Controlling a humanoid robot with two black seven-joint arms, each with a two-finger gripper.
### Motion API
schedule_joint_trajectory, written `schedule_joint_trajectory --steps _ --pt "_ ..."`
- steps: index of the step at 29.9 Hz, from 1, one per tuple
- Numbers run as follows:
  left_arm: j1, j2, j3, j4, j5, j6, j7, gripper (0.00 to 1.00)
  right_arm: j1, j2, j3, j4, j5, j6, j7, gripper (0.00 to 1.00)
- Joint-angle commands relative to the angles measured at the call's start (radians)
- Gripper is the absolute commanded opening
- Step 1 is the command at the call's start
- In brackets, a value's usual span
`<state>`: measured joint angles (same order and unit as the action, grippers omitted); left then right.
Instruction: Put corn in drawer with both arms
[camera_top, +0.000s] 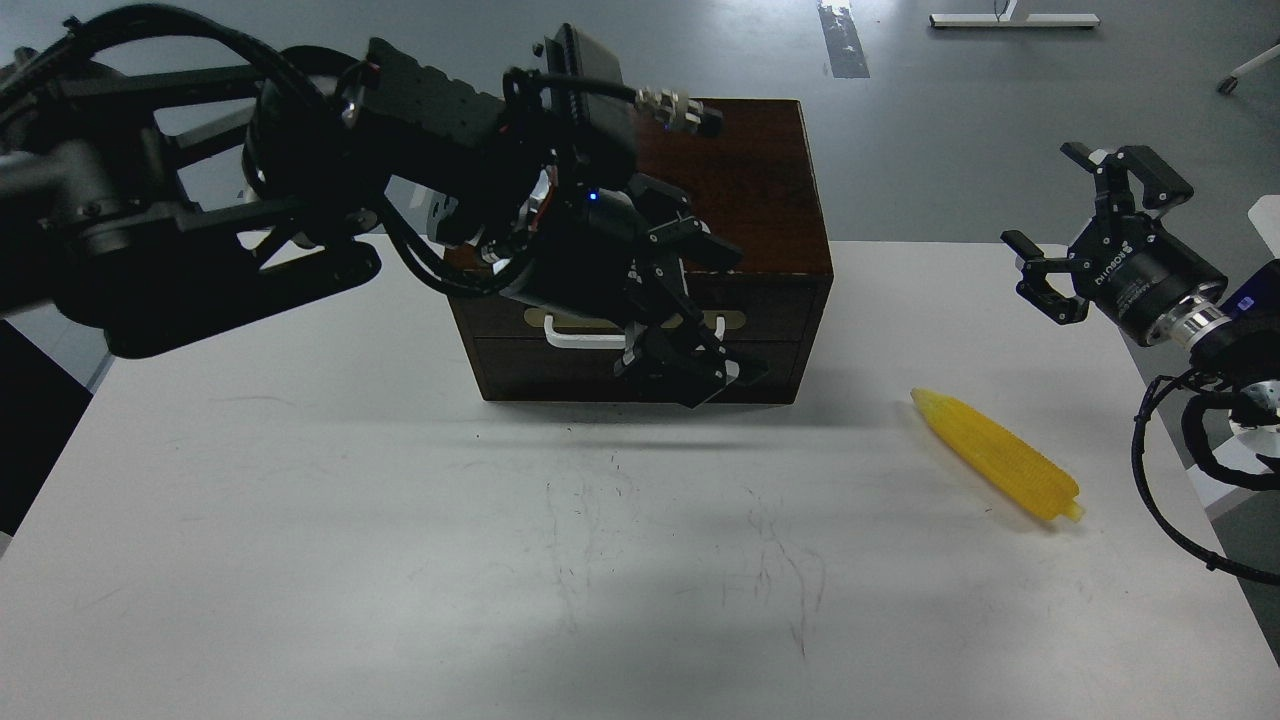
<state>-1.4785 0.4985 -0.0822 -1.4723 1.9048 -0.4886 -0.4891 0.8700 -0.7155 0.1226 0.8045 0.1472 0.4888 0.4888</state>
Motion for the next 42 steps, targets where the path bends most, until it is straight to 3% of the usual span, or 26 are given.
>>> schedule_joint_trajectory --steps 1,7,30,42 --pt "-0.003 -0.026 0.053 0.036 0.075 0.000 0.000 0.98 -0.002 -0.002 0.000 0.001 0.000 0.000 0.000 1.00" --pt "-0.002 -0.078 0.108 0.124 0.168 0.000 0.000 0.98 -0.003 0.001 0.000 0.001 0.000 0.000 0.000 1.00" --pt "0.023 -0.116 0.182 0.237 0.197 0.000 0.000 0.98 -0.005 -0.010 0.006 0.004 0.000 0.000 0.000 1.00" --pt "0.027 -0.133 0.209 0.241 0.197 0.000 0.000 0.98 -0.006 -0.015 0.006 0.005 0.000 0.000 0.000 1.00"
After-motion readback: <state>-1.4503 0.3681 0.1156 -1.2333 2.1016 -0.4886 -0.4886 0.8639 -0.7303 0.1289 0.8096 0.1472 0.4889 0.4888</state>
